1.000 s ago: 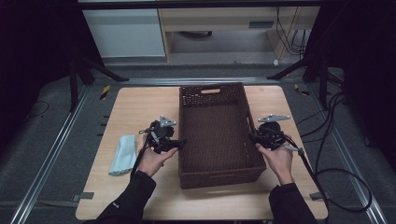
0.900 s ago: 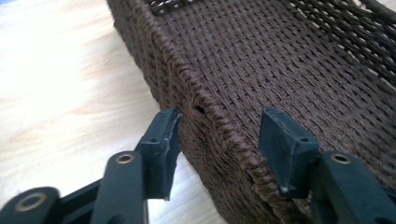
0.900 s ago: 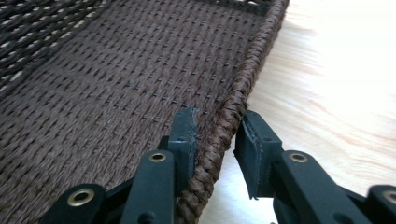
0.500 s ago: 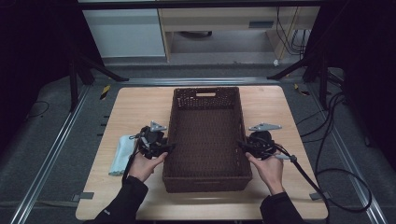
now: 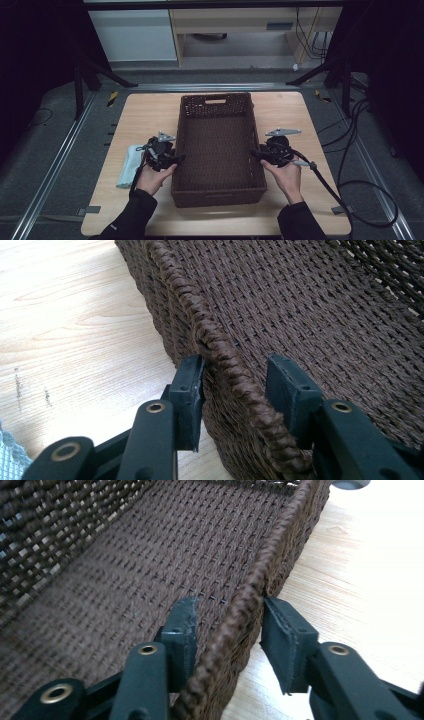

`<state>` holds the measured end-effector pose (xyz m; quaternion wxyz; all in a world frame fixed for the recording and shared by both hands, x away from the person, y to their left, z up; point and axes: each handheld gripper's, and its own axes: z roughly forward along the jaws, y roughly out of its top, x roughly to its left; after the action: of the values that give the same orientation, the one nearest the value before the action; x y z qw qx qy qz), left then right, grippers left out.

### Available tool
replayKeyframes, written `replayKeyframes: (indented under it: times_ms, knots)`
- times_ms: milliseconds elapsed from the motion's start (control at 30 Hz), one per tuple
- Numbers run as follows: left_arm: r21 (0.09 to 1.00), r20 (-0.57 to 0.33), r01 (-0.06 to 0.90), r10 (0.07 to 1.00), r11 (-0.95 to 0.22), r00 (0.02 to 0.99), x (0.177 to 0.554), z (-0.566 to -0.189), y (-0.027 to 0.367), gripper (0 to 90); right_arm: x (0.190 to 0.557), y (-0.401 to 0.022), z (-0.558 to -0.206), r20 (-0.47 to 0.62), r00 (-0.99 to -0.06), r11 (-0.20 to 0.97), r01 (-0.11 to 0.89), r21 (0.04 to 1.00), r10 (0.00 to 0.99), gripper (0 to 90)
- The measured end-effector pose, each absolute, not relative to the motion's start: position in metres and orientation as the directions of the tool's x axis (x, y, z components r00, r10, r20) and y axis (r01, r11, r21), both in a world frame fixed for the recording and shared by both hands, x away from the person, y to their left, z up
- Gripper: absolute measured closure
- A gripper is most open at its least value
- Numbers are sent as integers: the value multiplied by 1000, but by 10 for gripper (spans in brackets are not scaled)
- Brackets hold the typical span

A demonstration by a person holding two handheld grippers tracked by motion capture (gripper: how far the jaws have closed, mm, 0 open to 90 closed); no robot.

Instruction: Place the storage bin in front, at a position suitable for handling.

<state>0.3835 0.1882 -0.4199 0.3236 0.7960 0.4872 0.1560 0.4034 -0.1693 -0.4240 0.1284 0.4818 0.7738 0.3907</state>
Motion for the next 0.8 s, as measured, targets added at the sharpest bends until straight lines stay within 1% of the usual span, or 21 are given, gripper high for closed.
replayKeyframes:
  times_ms: [167, 367, 433, 533, 567, 633, 667, 733, 800]
  knots:
    - [665, -57, 673, 876, -324, 478, 382, -420, 187, 599, 404, -170, -419, 151, -486, 216, 617, 756, 861, 531]
    - [676, -67, 665, 873, -317, 483, 380, -421, 191, 595, 405, -170, -420, 147, -483, 215, 615, 759, 863, 492]
    - [675, -44, 657, 871, -335, 490, 380, -420, 193, 596, 405, -170, -419, 142, -482, 217, 612, 760, 865, 474]
    - [673, -55, 664, 873, -326, 484, 381, -420, 196, 605, 404, -168, -418, 147, -486, 216, 613, 760, 862, 454]
    - [670, -76, 675, 876, -308, 475, 382, -420, 199, 612, 403, -168, -418, 156, -488, 212, 617, 758, 859, 459]
    - [670, -86, 679, 876, -301, 474, 382, -420, 201, 621, 404, -168, -417, 153, -490, 214, 613, 761, 858, 456]
    - [669, -100, 684, 876, -291, 471, 381, -419, 203, 623, 406, -166, -416, 156, -492, 213, 612, 762, 856, 473]
    - [681, -102, 676, 878, -281, 468, 377, -420, 204, 624, 409, -164, -417, 167, -500, 210, 612, 762, 850, 493]
    - [681, -95, 674, 878, -287, 469, 375, -420, 205, 624, 411, -161, -419, 148, -502, 231, 614, 755, 852, 504]
